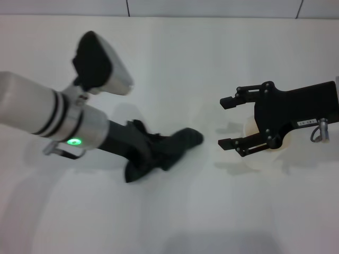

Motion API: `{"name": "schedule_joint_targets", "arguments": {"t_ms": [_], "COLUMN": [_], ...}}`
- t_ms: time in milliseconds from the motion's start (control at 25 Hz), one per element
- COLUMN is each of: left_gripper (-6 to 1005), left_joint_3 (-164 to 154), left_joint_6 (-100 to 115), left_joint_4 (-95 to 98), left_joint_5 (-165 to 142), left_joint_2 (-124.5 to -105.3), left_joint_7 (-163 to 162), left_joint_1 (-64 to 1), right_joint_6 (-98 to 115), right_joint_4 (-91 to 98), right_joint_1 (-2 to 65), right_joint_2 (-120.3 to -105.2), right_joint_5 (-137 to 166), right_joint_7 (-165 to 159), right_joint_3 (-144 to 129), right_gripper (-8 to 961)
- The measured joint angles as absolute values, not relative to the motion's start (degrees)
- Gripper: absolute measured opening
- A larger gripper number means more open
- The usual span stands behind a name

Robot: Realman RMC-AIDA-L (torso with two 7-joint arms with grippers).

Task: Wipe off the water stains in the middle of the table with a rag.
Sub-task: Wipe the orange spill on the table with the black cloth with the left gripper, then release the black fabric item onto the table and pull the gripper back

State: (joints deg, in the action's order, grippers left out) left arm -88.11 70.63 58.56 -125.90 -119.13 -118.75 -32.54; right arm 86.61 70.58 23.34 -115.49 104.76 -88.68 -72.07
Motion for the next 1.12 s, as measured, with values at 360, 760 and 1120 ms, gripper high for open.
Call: {"name": "schedule_joint_targets", "arguments": {"t_ms": [360, 760, 1120], "left_gripper": [102, 107, 384], "left_joint_3": [-80.2, -75.6, -63.9], "left_joint_6": [76.5, 78.3, 82.2], "left_joint_4": [69.0, 70.3, 70.1], "left_joint_5": [-130.4, -130.4, -123.4], "left_joint_2": [-119.08, -119.14, -119.07], "left_joint_7": [-118.3, -116.6, -107.6], "left_joint_1": [-24.7, -21.6, -19.5], "right_joint_6": [86.4, 86.1, 86.8], "right_joint_4": [70.5, 69.9, 70.2], "right_joint_1": [23.2, 22.8, 21.7], "right_joint_2": [-115.49, -115.49, -115.21], "right_joint_5": [104.7, 104.0, 103.3], "right_joint_7": [-88.7, -88.7, -88.7], "right_joint_3": [-72.4, -72.8, -72.4], "right_gripper": [828, 828, 828]}}
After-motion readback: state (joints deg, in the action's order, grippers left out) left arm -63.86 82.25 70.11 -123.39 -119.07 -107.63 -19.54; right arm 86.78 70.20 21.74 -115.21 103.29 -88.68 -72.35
